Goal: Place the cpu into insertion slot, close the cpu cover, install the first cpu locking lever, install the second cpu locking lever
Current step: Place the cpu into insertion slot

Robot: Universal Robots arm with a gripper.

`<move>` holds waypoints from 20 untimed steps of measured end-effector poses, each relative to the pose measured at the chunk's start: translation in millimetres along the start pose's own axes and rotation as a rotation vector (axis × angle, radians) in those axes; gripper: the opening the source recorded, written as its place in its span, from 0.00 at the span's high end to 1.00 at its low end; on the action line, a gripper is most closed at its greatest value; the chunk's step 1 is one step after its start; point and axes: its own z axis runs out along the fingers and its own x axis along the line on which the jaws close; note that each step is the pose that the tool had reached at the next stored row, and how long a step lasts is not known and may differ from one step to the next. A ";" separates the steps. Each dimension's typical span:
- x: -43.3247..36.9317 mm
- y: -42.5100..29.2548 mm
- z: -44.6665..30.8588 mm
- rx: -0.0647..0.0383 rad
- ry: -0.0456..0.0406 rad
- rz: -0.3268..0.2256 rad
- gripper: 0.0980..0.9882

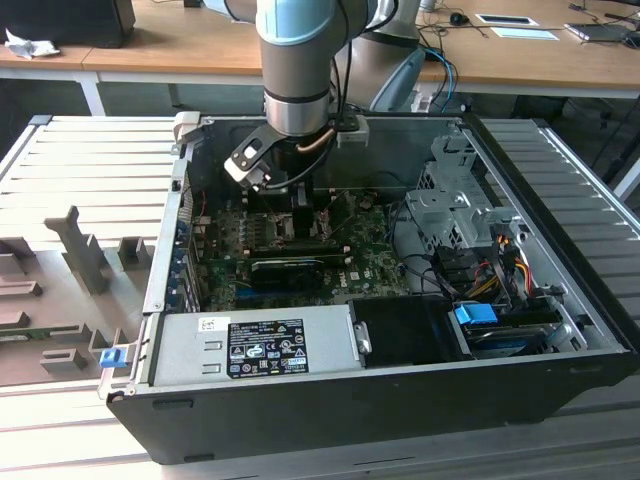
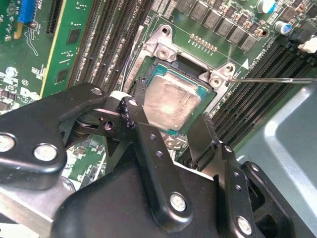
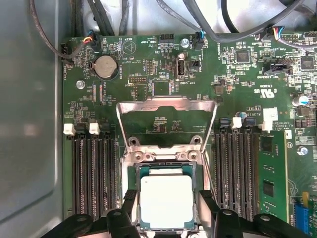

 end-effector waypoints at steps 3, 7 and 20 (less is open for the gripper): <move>0.1 0.7 -4.7 0.009 -0.0012 0.000 0.43; 0.1 1.1 -7.5 0.015 -0.0019 0.000 0.66; 0.2 2.3 -12.7 0.027 -0.0027 0.000 0.99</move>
